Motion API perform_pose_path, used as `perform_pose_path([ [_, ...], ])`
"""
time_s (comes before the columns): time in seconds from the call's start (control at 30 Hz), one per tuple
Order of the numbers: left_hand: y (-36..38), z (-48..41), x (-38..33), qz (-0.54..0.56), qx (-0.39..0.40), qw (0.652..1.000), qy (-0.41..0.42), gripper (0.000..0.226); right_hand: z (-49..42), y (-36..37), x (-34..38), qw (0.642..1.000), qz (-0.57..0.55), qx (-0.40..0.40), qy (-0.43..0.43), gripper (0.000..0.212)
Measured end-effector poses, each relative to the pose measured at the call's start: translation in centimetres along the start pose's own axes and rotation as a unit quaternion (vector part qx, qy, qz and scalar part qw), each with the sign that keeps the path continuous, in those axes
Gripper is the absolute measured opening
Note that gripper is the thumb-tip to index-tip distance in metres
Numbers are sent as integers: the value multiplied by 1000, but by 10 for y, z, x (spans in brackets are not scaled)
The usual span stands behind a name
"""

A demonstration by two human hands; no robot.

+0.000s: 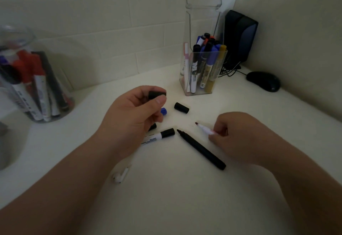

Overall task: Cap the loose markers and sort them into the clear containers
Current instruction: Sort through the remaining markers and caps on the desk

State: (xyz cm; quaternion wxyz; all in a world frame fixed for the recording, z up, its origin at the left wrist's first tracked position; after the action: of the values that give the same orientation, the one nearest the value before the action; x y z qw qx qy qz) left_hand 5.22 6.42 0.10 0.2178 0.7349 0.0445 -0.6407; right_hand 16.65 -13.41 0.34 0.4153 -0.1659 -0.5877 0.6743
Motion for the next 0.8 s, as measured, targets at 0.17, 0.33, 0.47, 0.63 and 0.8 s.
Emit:
perform_pose_path([
  [0.17, 7, 2, 3, 62, 65, 995, -30, 21, 27, -24, 27, 960, -154, -167, -164, 11],
  [0.33, 14, 6, 3, 70, 109, 991, -32, 21, 41, -23, 38, 939, -140, -204, -239, 3],
  [0.47, 14, 7, 5, 25, 130, 991, -32, 19, 42, -24, 37, 939, -123, -202, -248, 6],
  [0.63, 16, 9, 8, -67, 169, 983, -21, 28, 42, -18, 42, 934, -62, -225, -272, 15],
  [0.8, 14, 10, -1, -106, 185, 977, 24, 19, 46, -12, 47, 908, 6, -291, -301, 26],
])
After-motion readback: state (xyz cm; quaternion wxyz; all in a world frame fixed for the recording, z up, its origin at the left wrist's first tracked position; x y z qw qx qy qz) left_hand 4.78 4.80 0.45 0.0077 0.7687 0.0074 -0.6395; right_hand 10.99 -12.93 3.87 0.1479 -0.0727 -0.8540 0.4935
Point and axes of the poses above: each hand's wrist, its own z-axis away from the middle knuckle, its own y-axis out of the palm, x = y × z, the point moved 4 cm from there along -z, towards the middle knuckle, and after that the axes turned 8 degrees about x, right-handed, at the moved point
